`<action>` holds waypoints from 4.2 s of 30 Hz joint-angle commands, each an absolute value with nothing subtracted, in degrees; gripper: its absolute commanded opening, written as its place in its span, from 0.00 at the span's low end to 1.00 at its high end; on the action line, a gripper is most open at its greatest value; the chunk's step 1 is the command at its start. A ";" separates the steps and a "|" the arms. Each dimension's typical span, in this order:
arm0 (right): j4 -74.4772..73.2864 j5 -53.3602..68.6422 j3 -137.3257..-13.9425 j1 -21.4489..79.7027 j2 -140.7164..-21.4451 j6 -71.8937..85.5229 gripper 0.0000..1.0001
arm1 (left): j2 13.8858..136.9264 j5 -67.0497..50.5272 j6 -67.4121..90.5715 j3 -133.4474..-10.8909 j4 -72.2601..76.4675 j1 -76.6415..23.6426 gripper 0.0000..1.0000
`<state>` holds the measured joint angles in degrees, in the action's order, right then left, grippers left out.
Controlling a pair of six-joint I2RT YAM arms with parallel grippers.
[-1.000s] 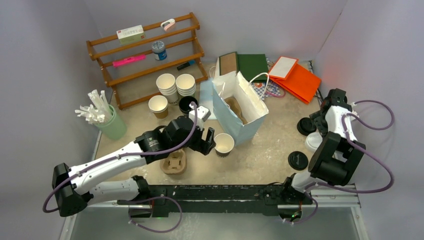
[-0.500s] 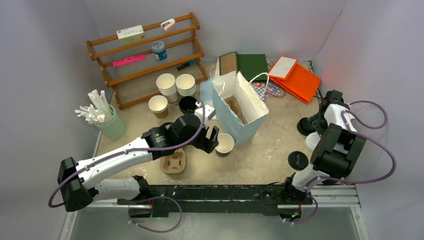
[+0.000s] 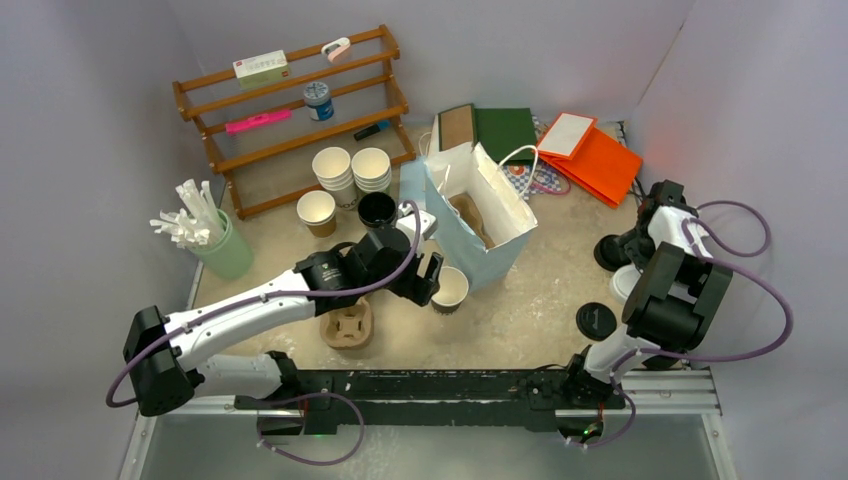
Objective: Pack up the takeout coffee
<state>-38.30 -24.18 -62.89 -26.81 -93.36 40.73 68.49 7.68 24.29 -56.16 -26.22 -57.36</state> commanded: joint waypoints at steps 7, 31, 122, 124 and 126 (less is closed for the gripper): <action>-41.23 -24.87 -68.07 -27.36 -90.48 39.14 0.98 | 69.09 7.73 22.78 -59.28 -24.44 -57.40 0.81; -33.17 -18.22 -56.16 -30.76 -82.00 37.14 0.98 | 64.94 8.26 21.73 -57.05 -26.08 -57.39 0.81; -41.12 1.77 -61.20 -14.22 -68.22 41.94 0.72 | 64.23 15.42 22.31 -56.59 -22.97 -57.24 0.83; -41.57 3.95 -59.19 -12.32 -65.65 41.39 0.71 | 64.84 16.13 23.15 -56.20 -20.44 -56.60 0.83; -43.05 4.97 -57.83 -10.64 -62.80 40.70 0.71 | 66.00 16.22 24.73 -55.81 -18.19 -55.14 0.83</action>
